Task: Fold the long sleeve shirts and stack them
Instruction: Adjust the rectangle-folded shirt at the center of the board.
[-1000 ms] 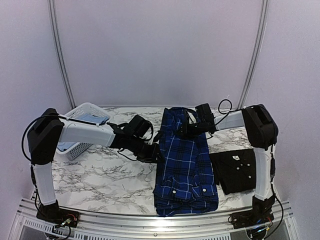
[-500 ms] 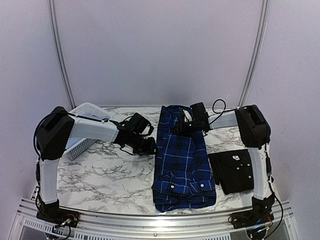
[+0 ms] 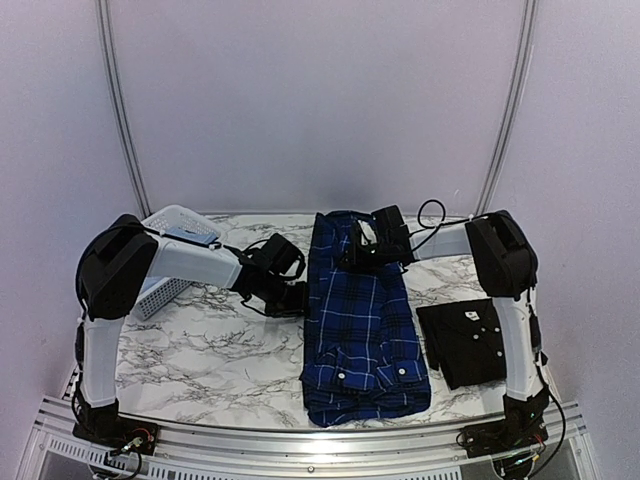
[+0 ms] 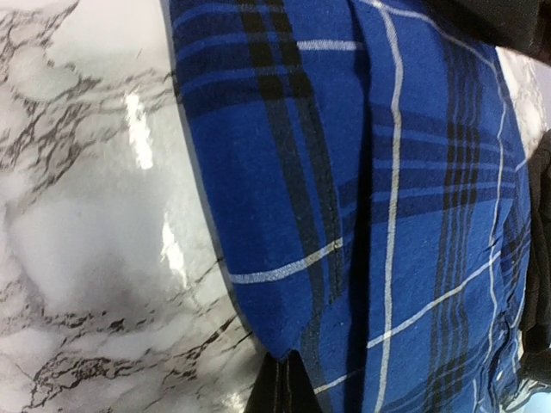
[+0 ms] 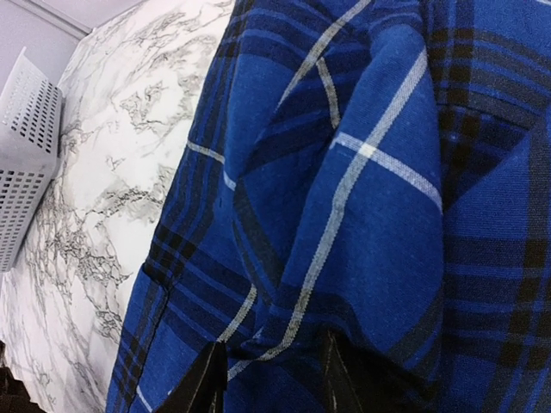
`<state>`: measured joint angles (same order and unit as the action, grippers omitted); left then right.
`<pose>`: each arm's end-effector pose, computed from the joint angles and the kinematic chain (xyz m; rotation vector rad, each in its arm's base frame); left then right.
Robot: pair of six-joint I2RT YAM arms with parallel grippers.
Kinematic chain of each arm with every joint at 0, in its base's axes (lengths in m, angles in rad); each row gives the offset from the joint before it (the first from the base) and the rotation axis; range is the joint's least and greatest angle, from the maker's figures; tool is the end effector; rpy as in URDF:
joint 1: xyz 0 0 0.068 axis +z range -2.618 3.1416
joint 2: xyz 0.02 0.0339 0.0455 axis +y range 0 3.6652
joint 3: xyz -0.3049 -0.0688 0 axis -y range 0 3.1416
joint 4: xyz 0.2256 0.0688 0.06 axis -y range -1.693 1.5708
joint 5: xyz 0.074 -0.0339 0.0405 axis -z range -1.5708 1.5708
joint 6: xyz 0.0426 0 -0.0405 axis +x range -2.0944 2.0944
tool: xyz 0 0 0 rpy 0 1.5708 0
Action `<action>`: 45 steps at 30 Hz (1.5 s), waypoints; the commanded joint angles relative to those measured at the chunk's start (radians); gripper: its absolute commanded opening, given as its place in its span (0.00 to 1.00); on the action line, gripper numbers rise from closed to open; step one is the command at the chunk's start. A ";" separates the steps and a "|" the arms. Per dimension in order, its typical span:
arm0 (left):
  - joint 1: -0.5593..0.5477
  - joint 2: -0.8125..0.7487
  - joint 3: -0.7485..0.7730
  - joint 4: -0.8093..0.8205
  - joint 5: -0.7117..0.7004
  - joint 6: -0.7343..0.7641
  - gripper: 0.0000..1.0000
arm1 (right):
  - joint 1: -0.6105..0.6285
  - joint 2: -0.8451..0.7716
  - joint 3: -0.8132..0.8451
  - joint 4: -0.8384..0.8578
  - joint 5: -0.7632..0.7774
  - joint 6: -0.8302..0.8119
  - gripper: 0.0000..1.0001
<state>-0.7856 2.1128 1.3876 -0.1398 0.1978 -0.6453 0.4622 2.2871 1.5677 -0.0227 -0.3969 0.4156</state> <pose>0.3200 -0.3320 0.1819 0.2783 2.5988 -0.8267 0.4518 0.2435 0.1634 -0.2687 2.3999 0.8875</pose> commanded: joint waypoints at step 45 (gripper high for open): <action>0.067 -0.449 -0.276 -0.151 -0.010 0.130 0.25 | -0.001 0.515 0.791 -0.087 -0.093 0.044 0.29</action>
<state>-0.7090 1.7496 1.1698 -0.2607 0.1268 -0.5266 0.4973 2.7609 2.3215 -0.1379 -0.4599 0.4072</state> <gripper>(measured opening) 0.248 0.251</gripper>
